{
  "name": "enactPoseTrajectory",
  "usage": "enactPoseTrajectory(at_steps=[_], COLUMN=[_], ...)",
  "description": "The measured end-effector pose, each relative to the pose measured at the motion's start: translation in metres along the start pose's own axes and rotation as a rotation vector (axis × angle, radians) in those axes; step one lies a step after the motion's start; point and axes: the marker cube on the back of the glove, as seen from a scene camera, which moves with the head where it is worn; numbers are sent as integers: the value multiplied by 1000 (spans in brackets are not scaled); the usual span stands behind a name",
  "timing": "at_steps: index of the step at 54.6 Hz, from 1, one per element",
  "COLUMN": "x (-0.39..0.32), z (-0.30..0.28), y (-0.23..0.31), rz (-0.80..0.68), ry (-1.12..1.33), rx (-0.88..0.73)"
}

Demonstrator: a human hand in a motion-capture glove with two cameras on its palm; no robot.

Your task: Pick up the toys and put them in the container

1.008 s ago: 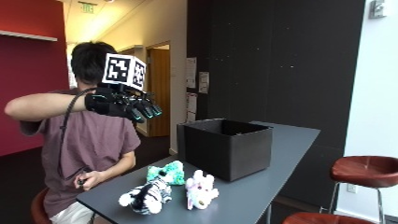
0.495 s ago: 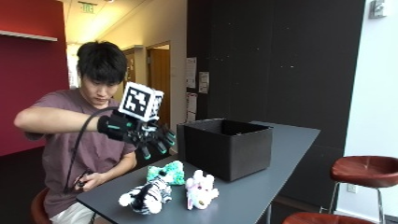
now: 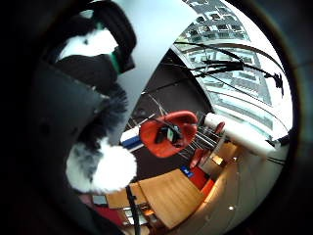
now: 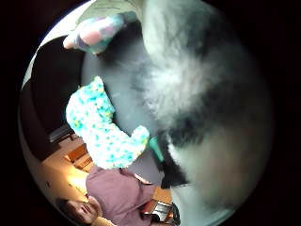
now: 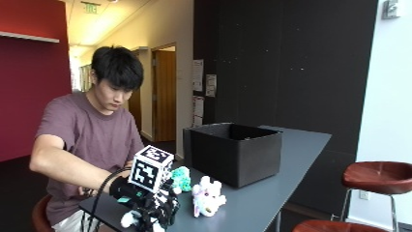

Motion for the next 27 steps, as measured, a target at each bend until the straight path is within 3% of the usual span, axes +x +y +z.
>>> enactPoseTrajectory(at_steps=[10,18,22,27], x=[-5,-10,-21,-45], z=[1,-8,-30,-90], y=[-6,-7,1,19], rz=[15,44,47,31], ry=[15,-15,-19,25], rx=[179,114,89,201])
